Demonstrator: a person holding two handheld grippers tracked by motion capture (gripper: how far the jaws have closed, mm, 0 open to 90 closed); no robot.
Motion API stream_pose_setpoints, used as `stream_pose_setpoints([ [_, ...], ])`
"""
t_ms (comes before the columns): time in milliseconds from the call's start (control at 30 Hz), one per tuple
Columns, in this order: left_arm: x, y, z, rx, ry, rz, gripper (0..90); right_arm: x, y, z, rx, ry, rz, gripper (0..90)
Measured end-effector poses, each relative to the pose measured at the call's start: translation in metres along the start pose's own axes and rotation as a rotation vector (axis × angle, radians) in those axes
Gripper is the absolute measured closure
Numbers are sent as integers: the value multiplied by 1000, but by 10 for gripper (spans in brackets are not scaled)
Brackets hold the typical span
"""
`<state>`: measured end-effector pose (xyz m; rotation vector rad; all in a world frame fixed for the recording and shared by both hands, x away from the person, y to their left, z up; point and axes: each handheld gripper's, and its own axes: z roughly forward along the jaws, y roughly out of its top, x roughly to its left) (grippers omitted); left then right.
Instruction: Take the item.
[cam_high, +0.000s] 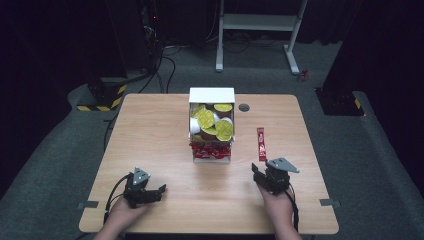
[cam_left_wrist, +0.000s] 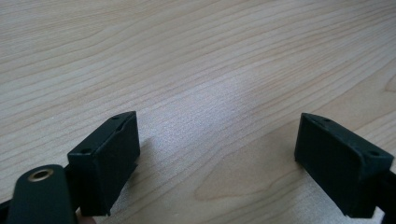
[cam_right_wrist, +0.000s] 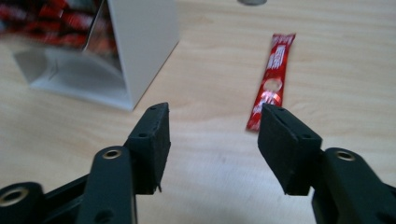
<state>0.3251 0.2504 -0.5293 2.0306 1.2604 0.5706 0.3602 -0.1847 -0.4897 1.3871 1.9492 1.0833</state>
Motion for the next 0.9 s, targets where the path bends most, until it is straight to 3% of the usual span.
stream_pose_setpoints([
  [233, 0, 0, 0, 0, 0, 0, 144, 8, -25, -3, 86, 20, -22, 322],
  [267, 0, 0, 0, 0, -2, -4, 144, 10, -32, -2, 127, 21, -38, 289],
  [333, 0, 0, 0, 0, -2, -3, 144, 12, -36, -2, 146, 23, -49, 274],
  [367, 0, 0, 0, 0, -3, -5, 144, 15, -42, 1, 184, 30, -74, 245],
  [433, 0, 0, 0, 0, -3, -3, 143, 19, -42, 0, 182, 24, -100, 243],
  [833, 0, 0, 0, 0, -3, -4, 144, 21, -42, 2, 184, 28, -99, 230],
  [900, 0, 0, 0, 1, -3, -2, 144, 22, -41, 2, 190, 40, -94, 187],
])
